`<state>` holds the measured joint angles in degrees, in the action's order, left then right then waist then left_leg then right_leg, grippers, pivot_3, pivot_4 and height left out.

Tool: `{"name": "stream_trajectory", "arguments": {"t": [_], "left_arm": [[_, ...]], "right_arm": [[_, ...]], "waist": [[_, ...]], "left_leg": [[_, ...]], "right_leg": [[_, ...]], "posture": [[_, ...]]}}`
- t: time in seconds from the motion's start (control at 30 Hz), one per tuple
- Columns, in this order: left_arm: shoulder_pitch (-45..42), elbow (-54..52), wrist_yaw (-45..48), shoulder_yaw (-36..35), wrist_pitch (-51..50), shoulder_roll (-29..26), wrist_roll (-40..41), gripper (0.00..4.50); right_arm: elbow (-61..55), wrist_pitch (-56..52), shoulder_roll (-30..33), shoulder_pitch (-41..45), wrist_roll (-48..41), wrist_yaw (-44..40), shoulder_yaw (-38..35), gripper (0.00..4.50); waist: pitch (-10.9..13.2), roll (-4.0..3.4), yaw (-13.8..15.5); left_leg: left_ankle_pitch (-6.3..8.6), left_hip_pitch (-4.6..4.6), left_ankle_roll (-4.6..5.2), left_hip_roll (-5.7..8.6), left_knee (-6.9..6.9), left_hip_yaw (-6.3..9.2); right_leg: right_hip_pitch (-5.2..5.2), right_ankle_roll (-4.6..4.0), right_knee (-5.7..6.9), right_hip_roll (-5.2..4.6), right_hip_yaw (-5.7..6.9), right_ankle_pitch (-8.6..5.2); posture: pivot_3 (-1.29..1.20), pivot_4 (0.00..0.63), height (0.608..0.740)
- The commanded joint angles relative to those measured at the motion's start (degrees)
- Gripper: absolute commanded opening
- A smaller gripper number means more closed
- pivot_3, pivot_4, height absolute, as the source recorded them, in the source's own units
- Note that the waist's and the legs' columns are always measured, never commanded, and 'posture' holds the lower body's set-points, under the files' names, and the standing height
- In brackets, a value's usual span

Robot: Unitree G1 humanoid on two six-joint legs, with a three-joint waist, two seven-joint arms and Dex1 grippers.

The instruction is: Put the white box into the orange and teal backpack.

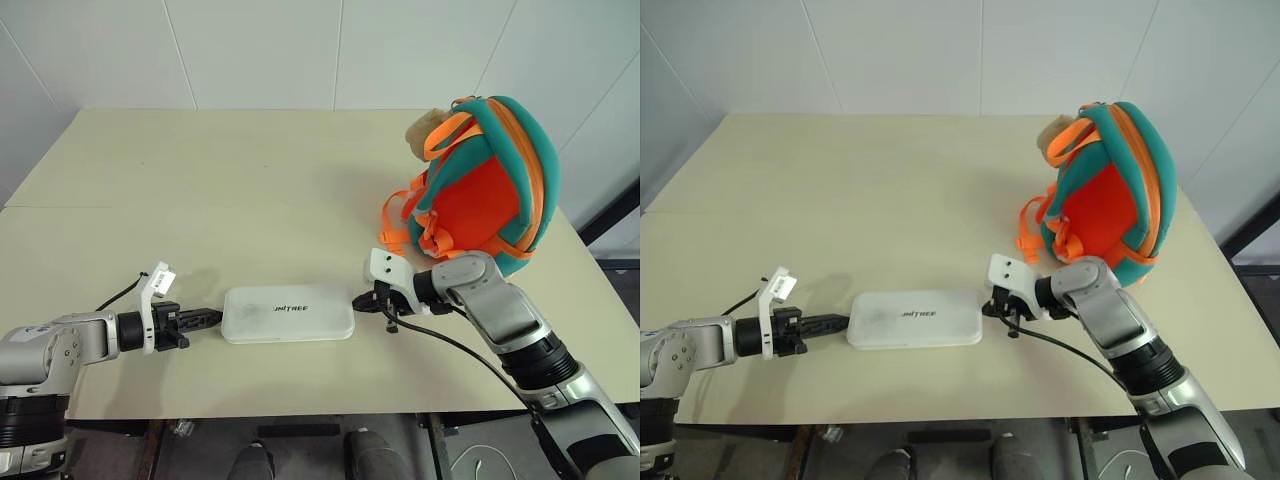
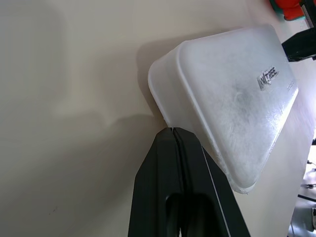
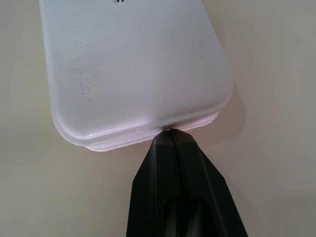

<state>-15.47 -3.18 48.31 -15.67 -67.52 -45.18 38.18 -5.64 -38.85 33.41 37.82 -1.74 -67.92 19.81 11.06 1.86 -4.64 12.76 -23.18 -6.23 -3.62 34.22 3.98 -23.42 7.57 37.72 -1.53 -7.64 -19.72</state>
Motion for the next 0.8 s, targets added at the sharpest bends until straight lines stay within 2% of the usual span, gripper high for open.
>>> {"name": "stream_trajectory", "arguments": {"t": [0.03, 0.33, 0.53, 0.7, 0.8], "left_arm": [[-0.91, -2.00, 0.65, 0.23, -0.51, -0.91, 1.71, 0.02], [-0.98, -2.75, 1.57, 1.41, -1.33, -2.53, 2.26, 0.02], [-0.12, -1.55, 0.41, -2.01, 1.95, -4.00, 0.88, 0.02], [0.09, -4.00, -2.91, -7.54, 12.44, -3.77, -2.03, 0.02], [0.47, -4.79, -4.31, -9.39, 15.36, -3.15, -2.12, 0.02]], "right_arm": [[-3.23, -0.11, 1.40, -0.35, -1.55, -0.35, 0.09, 0.01], [-3.22, -0.31, 2.91, -0.65, -2.04, 0.23, 0.09, 0.01], [-3.01, -0.26, 4.79, -0.99, -2.03, 0.28, -0.28, 0.01], [-0.01, 2.22, 6.87, 0.01, -1.27, 1.02, -1.25, 0.01], [2.00, 3.71, 7.96, 1.10, -1.00, 1.00, -1.44, 0.01]], "waist": [[0.00, 0.00, 0.03], [0.01, 0.01, 0.02], [0.01, 0.02, 0.06], [0.02, 0.04, 0.04], [0.02, 0.04, 0.13]], "left_leg": [[0.00, 0.00, 0.00, 0.00, 0.00, 0.00], [0.00, 0.00, 0.00, 0.00, 0.00, 0.00], [0.01, -0.01, 0.00, 0.00, 0.00, 0.00], [0.01, -0.01, 0.00, 0.00, -0.03, 0.00], [0.02, -0.02, 0.00, 0.00, -0.03, -0.02]], "right_leg": [[0.00, 0.00, 0.00, 0.00, 0.00, 0.00], [0.00, 0.00, -0.02, 0.00, 0.00, 0.00], [0.00, -0.01, -0.03, 0.00, 0.00, 0.00], [-0.01, -0.01, -0.07, 0.00, 0.00, -0.01], [0.01, -0.01, -0.13, -0.02, -0.01, 0.00]], "posture": [[0.00, 0.150, 0.740], [0.00, 0.150, 0.740], [0.00, 0.150, 0.740], [0.00, 0.150, 0.740], [0.00, 0.150, 0.740]]}}
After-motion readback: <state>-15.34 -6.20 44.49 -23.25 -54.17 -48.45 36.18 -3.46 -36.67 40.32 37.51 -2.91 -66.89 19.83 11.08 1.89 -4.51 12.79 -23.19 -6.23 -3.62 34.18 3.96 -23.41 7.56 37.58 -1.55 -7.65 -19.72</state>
